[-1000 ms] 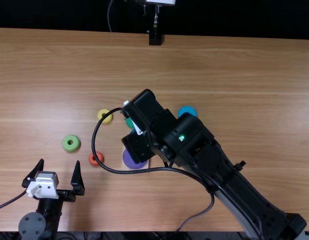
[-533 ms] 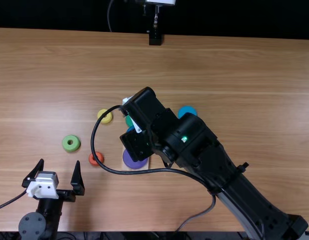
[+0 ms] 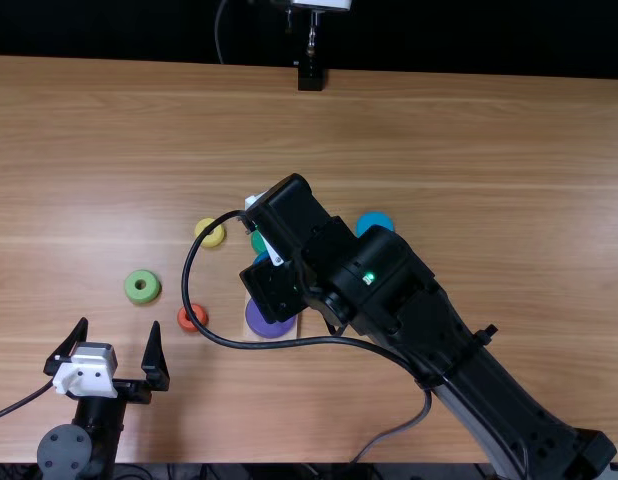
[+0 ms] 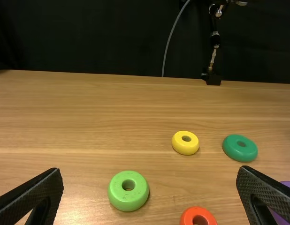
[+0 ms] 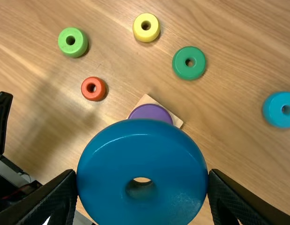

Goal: Build the Hanoi tower: stack the rings onto the peg from bottom to top in this color order: purple, dark blue, light blue, dark green, light green, yellow, orange.

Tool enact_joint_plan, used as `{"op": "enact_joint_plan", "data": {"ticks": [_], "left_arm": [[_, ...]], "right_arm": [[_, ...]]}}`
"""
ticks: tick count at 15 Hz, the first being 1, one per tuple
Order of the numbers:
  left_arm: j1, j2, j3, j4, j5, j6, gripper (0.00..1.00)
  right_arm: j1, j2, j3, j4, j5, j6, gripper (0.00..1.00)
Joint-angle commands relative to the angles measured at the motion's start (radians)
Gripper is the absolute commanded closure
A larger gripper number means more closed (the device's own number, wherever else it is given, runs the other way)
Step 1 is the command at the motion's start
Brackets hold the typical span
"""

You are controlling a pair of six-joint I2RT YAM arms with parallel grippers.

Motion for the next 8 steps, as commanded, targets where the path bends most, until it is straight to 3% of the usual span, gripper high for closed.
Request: {"op": "enact_joint_plan", "data": {"ticks": [1,8], "left_arm": [[0.012,-0.011,-0.037,-0.004,0.0,0.007,0.0],[0.012,-0.011,-0.037,-0.004,0.0,0.007,0.0]], "right_arm": [[0.01,-0.023,0.02,0.002,0.009,0.003,1.0],[0.009,0.034,0.02,0.002,0.012,0.001,1.0]]}}
